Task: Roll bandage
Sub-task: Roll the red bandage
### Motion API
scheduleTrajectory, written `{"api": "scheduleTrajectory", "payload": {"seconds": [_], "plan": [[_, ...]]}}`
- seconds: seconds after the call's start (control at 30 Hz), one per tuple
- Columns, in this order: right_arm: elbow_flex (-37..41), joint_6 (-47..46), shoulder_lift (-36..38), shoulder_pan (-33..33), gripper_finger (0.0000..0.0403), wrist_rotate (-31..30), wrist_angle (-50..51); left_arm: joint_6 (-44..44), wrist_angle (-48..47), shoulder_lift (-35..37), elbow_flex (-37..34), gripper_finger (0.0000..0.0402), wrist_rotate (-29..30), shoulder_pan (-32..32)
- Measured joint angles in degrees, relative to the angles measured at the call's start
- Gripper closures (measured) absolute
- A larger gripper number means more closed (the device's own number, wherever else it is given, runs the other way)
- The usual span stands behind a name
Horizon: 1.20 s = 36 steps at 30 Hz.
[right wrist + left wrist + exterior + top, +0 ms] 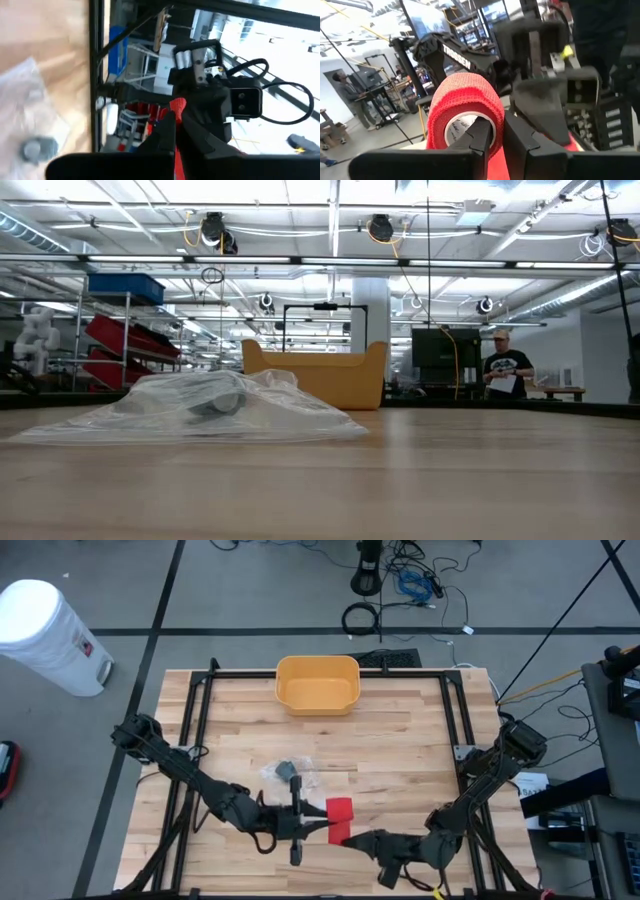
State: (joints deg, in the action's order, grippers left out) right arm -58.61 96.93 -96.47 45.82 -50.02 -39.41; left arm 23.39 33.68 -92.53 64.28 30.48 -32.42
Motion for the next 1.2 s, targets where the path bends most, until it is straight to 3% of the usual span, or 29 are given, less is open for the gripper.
{"api": "scheduleTrajectory", "payload": {"seconds": [0.47, 0.7, 0.87, 1.2], "plan": [[-6.0, -10.5, 0.0, 0.5, 0.0403, 5.3, -0.3, -1.9, -5.9, 4.8, 0.0, 0.0359, -0.2, -3.4], [-11.2, -20.0, 0.0, 0.0, 0.0403, 7.1, 6.4, -2.1, -5.3, 5.0, 0.0, 0.0359, 1.1, -3.8], [-13.8, -21.5, 0.0, -0.1, 0.0403, 8.1, 7.7, -2.1, -5.0, 5.0, 0.0, 0.0359, 6.8, -3.7], [-15.4, -23.6, 0.0, -1.4, 0.0403, 8.4, 8.5, -2.1, -1.7, 5.1, 0.0, 0.0359, 7.1, -3.7]]}}
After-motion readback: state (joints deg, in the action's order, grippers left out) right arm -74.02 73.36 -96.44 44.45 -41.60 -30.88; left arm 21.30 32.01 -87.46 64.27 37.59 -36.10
